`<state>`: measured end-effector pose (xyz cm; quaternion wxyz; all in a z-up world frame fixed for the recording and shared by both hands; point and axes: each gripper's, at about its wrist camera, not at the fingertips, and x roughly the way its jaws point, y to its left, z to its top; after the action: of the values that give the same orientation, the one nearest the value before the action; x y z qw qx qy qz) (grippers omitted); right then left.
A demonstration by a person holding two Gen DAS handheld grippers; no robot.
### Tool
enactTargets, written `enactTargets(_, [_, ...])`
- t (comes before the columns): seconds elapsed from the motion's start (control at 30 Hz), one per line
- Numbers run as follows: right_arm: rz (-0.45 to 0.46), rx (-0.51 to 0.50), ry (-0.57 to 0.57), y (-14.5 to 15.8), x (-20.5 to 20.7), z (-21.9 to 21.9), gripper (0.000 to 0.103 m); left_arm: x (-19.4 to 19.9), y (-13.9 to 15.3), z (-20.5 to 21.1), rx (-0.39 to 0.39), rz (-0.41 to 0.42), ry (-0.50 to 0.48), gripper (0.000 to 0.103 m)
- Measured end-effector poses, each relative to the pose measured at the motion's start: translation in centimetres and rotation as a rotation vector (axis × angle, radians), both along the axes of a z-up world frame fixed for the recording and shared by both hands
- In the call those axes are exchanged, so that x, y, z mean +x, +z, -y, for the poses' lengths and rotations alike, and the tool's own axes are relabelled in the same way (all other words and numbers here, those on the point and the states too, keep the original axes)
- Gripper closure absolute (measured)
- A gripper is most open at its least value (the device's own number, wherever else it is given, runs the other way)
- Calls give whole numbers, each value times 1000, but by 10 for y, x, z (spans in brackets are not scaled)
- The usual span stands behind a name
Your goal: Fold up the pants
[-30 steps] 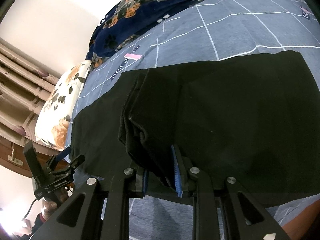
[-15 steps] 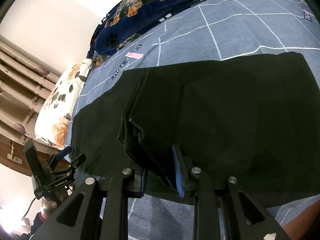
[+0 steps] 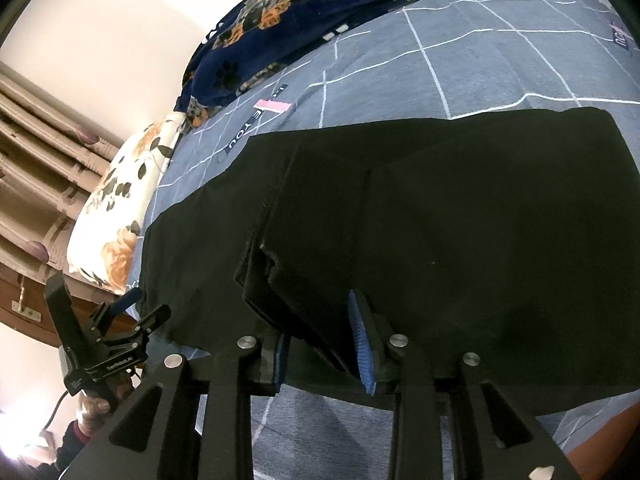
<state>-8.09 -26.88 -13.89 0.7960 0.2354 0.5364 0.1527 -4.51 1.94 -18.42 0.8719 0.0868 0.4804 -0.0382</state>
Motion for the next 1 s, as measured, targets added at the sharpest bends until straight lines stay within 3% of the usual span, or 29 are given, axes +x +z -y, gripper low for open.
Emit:
enactTargets(0.63, [-7,16,22,-2,1,-4,62,1,-1,0,1,-4,0,10])
enactTargets(1.0, [-33,80,37,-4,0,-7,44,0,-4,-3,1,-10,4,10])
